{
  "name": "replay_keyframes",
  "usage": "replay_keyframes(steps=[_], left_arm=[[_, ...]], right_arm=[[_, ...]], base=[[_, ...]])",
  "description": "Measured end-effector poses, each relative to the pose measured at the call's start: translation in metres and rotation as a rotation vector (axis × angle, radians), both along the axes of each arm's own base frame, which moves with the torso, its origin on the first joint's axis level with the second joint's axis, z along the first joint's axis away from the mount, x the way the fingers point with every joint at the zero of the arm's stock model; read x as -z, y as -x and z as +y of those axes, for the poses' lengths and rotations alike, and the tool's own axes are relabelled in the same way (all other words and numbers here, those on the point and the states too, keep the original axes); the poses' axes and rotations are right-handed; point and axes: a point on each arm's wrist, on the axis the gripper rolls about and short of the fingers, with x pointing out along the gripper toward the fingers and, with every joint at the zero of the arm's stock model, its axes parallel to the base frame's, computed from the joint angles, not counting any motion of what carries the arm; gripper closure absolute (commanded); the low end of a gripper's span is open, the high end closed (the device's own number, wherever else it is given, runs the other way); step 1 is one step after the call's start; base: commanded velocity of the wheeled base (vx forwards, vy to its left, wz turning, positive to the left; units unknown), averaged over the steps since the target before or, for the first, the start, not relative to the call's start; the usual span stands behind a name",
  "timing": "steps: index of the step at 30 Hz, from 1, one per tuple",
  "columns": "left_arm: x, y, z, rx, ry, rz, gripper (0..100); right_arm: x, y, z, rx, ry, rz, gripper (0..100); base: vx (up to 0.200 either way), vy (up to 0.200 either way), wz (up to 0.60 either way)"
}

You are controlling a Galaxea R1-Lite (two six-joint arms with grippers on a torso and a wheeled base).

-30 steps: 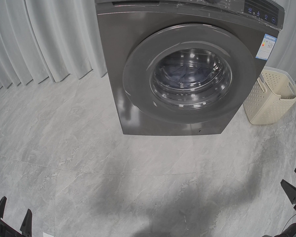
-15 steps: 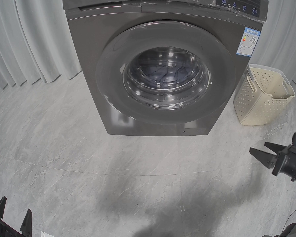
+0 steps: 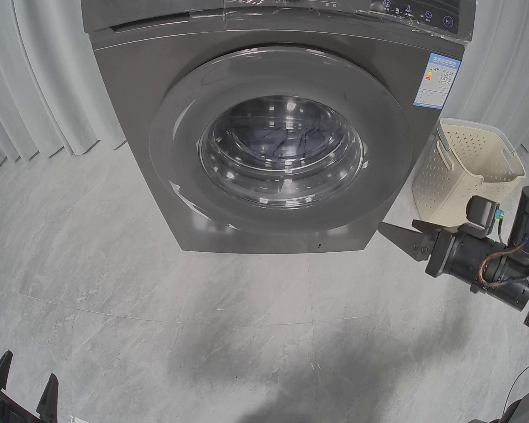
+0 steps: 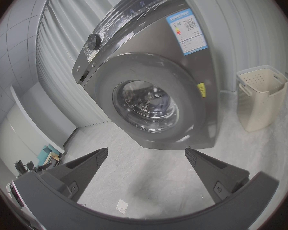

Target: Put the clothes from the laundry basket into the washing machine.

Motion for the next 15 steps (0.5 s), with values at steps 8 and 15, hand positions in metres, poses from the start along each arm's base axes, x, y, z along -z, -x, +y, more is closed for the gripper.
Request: replay_keyframes(steps=[8,15], left_arm=[[0.000,0.000,0.000,0.003,0.002,0.000,0],[0.000,0.000,0.000,0.003,0.001,0.001,0]], right_arm=[[-0.012,-0.024,0.016,0.032,-0.048,-0.091,0],[-0.018,-0.035,0.020,0.040,-0.071,-0.132,0]], base=[[0.200,0.000,0.00],[0.171,0.000,0.00]])
